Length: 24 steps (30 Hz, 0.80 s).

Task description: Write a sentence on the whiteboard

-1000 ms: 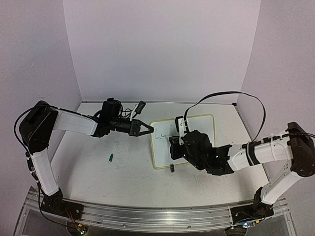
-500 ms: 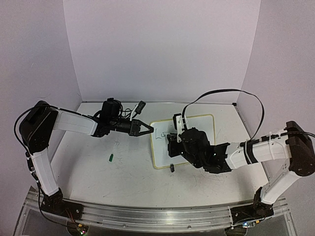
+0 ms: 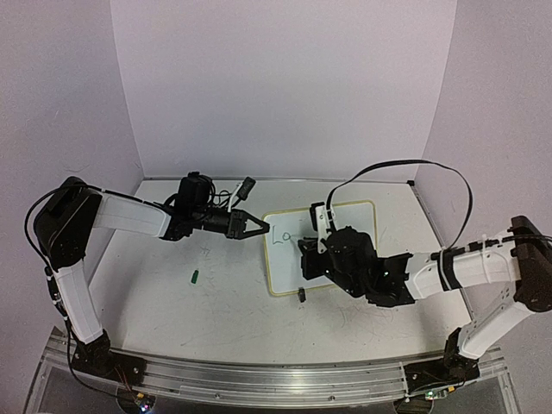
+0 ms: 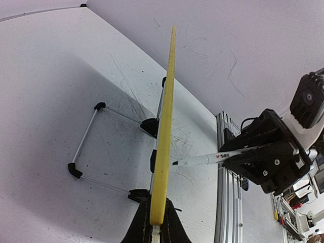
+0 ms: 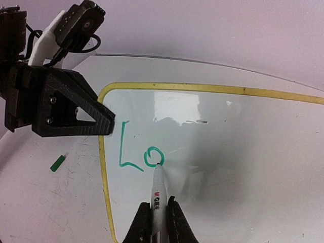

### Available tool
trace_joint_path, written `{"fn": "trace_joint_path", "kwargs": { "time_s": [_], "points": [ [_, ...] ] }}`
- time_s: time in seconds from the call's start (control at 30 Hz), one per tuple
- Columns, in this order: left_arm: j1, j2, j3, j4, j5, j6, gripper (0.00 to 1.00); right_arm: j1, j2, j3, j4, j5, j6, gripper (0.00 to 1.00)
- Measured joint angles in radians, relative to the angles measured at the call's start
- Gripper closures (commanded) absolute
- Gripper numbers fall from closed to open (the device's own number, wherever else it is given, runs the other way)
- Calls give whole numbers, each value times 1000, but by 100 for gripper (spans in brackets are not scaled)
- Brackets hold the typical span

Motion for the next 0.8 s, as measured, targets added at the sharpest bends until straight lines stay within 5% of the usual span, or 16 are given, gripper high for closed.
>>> {"fn": "trace_joint_path", "kwargs": {
  "time_s": [0.8],
  "points": [
    [0, 0, 0, 0, 0, 0, 100, -6, -11, -8, 34, 10, -46, 100]
  ]
}}
